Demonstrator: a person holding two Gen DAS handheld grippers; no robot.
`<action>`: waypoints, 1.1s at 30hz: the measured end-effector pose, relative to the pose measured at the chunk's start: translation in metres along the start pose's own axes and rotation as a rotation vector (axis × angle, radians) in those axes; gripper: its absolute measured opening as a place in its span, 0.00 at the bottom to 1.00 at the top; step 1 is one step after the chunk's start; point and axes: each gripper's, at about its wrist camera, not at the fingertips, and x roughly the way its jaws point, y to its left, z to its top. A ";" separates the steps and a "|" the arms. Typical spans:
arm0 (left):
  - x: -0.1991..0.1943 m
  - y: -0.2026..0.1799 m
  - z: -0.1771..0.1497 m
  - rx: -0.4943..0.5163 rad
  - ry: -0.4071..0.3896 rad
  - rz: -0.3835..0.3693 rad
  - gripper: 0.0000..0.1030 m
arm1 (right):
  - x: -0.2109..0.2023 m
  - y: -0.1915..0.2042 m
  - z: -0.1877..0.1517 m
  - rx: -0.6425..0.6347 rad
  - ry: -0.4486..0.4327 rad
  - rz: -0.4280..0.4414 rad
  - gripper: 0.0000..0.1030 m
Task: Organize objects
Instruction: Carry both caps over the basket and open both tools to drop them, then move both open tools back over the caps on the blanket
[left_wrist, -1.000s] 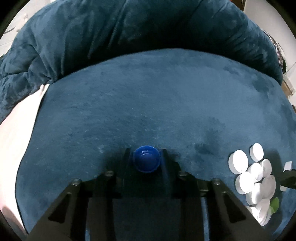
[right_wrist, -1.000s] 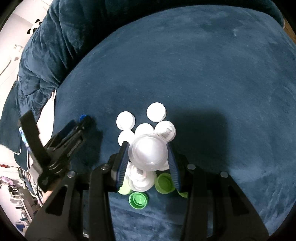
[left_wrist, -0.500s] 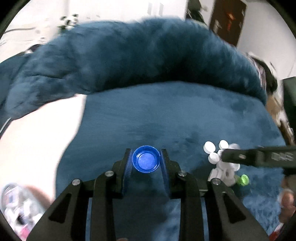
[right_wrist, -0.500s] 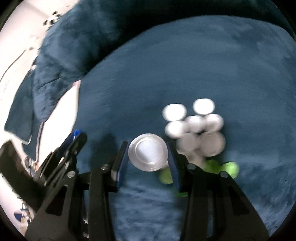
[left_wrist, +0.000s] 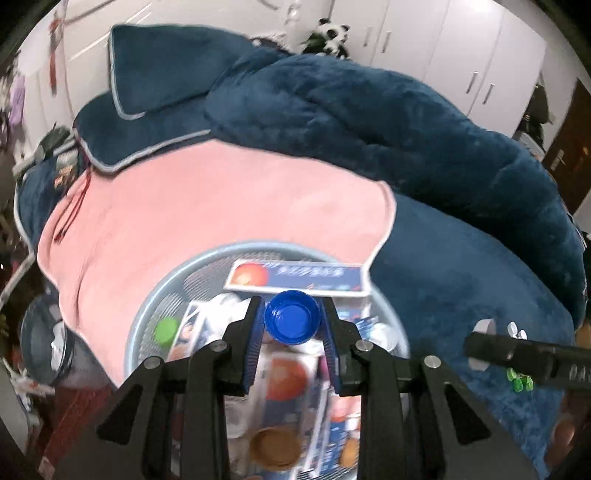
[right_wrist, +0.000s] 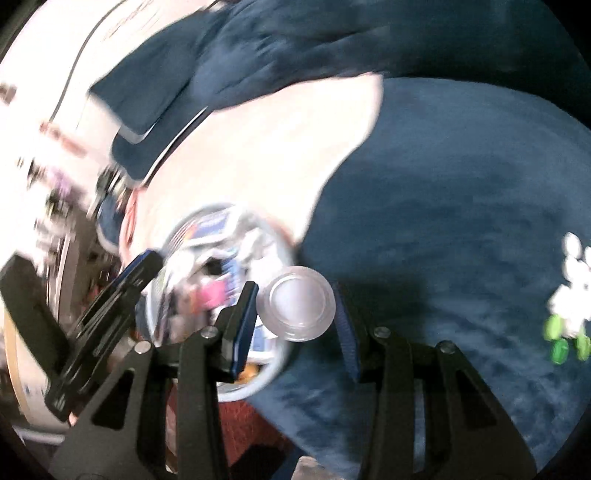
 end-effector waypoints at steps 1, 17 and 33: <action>0.002 0.003 -0.001 -0.005 0.003 0.000 0.30 | 0.005 0.008 -0.002 -0.016 0.010 0.007 0.41; 0.004 0.018 -0.007 -0.019 0.041 0.054 0.97 | 0.031 -0.014 -0.006 0.141 0.085 0.148 0.78; -0.009 -0.032 -0.014 0.121 0.033 0.094 0.99 | -0.005 -0.032 -0.018 0.025 0.000 -0.144 1.00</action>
